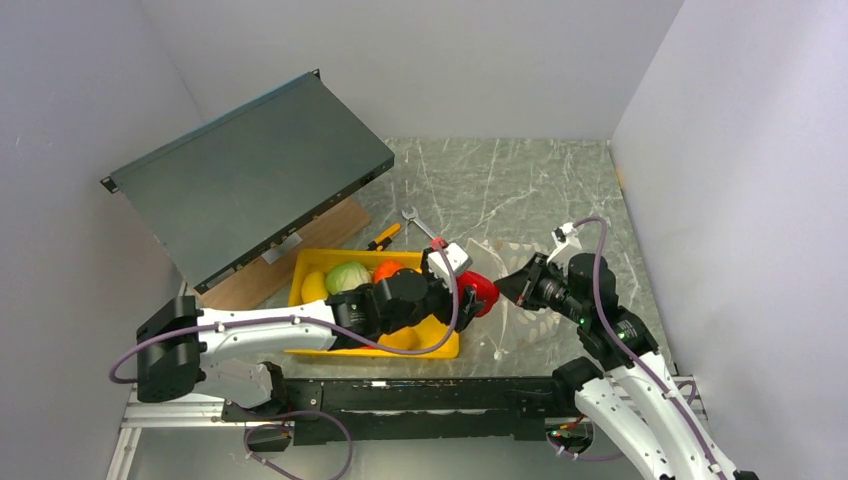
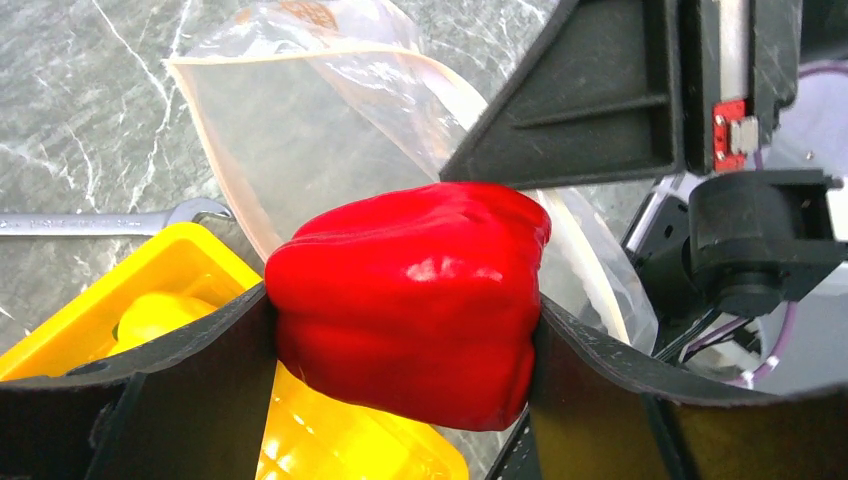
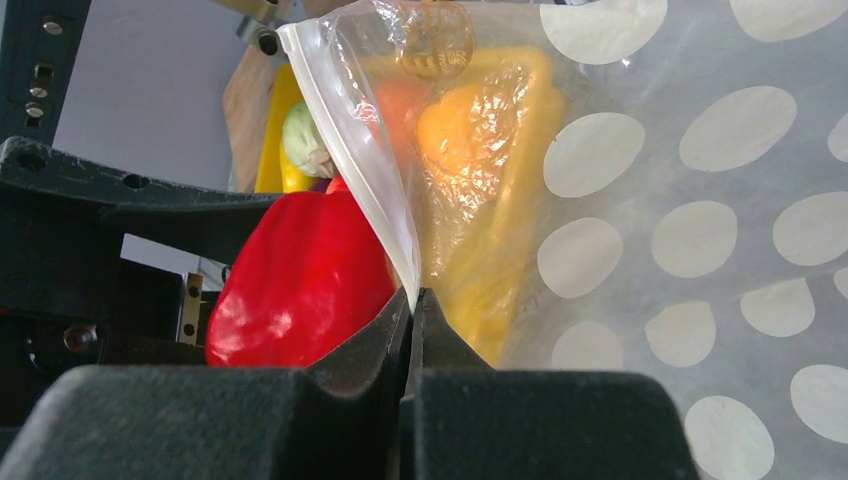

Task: Place the food in the zip-top bag and seal the zipper
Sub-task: Place the fake vegetable in the zipper food storage bag.

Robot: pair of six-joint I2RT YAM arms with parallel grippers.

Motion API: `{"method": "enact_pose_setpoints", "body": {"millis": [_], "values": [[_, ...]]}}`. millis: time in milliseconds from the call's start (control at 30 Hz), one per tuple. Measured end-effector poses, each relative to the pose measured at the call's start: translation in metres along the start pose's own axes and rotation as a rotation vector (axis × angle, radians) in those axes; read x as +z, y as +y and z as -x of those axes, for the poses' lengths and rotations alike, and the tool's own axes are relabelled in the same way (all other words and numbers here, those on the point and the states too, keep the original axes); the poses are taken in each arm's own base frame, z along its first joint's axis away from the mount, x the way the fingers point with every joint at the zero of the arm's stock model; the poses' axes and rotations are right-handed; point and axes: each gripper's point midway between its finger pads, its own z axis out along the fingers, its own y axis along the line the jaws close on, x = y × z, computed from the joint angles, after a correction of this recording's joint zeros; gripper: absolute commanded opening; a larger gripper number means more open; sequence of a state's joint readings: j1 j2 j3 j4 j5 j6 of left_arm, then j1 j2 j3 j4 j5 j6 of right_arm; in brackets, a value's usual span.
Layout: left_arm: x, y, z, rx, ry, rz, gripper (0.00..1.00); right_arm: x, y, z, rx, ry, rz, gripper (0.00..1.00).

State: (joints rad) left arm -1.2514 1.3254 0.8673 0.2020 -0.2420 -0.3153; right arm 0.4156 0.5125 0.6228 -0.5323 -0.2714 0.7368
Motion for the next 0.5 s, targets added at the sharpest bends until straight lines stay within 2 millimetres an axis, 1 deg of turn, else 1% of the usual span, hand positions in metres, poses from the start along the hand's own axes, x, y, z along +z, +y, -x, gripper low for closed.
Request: {"method": "enact_pose_setpoints", "body": {"millis": [67,133,267,333,400,500], "values": [[-0.001,-0.001,-0.002,0.038,0.008,-0.006,0.45,0.001,0.000,0.000,0.000,0.001,-0.001,0.00],[-0.001,-0.005,-0.014,0.087,0.047,-0.022,0.45,0.000,0.011,0.002,-0.004,0.006,0.048,0.00],[-0.002,-0.006,-0.048,0.189,0.161,-0.046,0.45,-0.007,0.037,0.013,-0.033,-0.013,0.141,0.00],[-0.003,-0.003,-0.055,0.223,0.192,-0.046,0.45,-0.010,0.046,0.017,-0.047,-0.021,0.175,0.00],[-0.002,-0.003,-0.054,0.246,0.205,-0.045,0.46,-0.011,0.052,0.018,-0.057,-0.017,0.204,0.00],[0.005,-0.009,-0.043,0.258,0.193,-0.052,0.46,-0.008,0.056,0.015,-0.062,0.010,0.228,0.00]]}}
